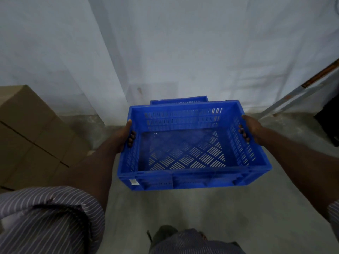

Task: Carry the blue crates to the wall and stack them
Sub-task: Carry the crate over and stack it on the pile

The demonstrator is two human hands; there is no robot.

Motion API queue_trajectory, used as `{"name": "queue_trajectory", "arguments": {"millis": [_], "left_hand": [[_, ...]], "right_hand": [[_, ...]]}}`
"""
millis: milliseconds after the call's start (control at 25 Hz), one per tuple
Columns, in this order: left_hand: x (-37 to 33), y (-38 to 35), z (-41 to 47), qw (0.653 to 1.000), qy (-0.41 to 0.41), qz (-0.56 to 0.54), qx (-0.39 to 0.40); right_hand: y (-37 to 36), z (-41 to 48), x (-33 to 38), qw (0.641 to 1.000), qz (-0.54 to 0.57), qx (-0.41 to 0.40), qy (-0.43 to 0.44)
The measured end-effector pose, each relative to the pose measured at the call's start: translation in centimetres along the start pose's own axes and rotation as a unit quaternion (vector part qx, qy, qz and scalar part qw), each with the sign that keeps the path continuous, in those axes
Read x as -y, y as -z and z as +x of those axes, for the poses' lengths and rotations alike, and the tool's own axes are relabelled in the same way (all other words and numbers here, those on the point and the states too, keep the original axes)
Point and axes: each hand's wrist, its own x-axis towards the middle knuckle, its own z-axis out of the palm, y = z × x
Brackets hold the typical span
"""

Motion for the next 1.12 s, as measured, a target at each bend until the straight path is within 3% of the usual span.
{"name": "queue_trajectory", "arguments": {"millis": [320, 720, 1120], "left_hand": [[-7.0, -0.2, 22.4, 1.000, 0.027, -0.006, 0.005], [-12.4, -0.6, 45.4, 0.998, 0.029, -0.020, -0.050], [-13.2, -4.4, 54.7, 0.995, 0.071, -0.020, -0.069]], "right_hand": [[-5.7, 18.2, 10.5, 1.000, 0.007, 0.001, 0.000], [-13.4, 36.8, 20.7, 1.000, -0.002, -0.003, 0.024], [-16.4, 48.9, 21.5, 0.997, -0.056, -0.051, 0.033]]}}
